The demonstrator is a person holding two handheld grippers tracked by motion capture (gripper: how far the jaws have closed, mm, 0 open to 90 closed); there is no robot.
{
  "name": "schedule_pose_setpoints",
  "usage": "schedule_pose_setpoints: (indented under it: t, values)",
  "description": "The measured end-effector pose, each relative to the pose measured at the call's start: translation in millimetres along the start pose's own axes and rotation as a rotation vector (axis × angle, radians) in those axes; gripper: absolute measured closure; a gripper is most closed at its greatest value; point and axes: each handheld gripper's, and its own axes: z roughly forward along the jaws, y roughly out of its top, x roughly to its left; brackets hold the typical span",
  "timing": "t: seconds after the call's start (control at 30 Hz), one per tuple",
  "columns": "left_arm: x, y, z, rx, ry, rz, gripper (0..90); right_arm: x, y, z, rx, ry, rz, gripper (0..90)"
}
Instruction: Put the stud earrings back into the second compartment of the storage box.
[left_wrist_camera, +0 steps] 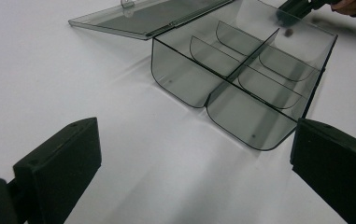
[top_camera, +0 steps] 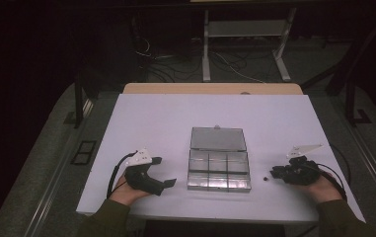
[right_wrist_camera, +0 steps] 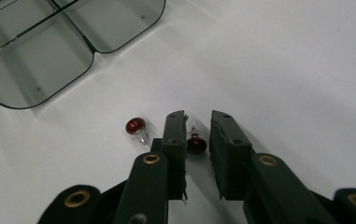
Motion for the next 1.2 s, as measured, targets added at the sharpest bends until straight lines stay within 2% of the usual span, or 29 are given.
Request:
schedule_pose_setpoints:
  t: [0.57,0.9,1.2]
  values:
    - [-0.6,0.3,0.5,-0.001,-0.004,0.002,0.9,0.0,1.1,-0.7,-0.004,0.0,-0.015,78.5]
    - [-1.4,0.5,2.1,-0.001,-0.007,0.005,1.0,0.1,5.0,-4.1,-0.032,0.015,-0.022,78.5]
    - [-1.4,0.2,2.7,-0.003,-0.007,0.005,1.0,4.1,13.6,-10.8,-0.088,0.04,-0.024,78.4]
